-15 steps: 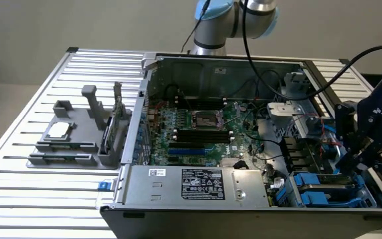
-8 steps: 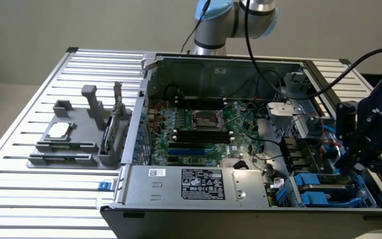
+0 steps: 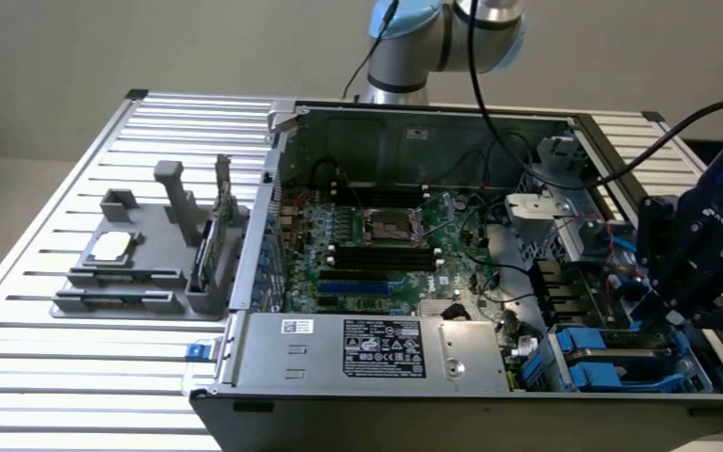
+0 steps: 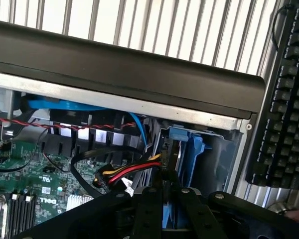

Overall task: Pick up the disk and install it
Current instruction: 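Insert the first disk wire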

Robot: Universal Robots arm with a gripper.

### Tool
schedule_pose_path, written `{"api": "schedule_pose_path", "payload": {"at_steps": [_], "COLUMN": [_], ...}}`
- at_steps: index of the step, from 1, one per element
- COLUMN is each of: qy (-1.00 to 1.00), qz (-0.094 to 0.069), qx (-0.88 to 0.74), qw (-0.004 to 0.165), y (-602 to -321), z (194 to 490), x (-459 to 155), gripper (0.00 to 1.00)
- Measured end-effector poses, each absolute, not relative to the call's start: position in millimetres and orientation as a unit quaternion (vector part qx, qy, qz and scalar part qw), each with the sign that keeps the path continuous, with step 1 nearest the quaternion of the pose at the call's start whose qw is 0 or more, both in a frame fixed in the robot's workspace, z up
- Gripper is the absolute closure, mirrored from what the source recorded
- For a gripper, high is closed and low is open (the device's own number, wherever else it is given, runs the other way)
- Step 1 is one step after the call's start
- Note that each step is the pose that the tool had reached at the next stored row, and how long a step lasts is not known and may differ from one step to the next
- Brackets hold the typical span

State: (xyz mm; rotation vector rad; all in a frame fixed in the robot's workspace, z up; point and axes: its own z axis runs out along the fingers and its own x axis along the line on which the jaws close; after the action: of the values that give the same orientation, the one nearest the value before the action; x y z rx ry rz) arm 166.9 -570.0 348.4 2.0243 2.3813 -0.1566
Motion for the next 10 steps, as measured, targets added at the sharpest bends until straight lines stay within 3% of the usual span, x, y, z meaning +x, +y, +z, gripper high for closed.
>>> {"api": "schedule_pose_path", "payload": {"at_steps": [10], "qy": [0.745], "qz": [-0.056], "qx": [0.664], "qw": [0.014], "y": [-569.3], "z": [345.5], "x": [161.9], "gripper": [0.84]}}
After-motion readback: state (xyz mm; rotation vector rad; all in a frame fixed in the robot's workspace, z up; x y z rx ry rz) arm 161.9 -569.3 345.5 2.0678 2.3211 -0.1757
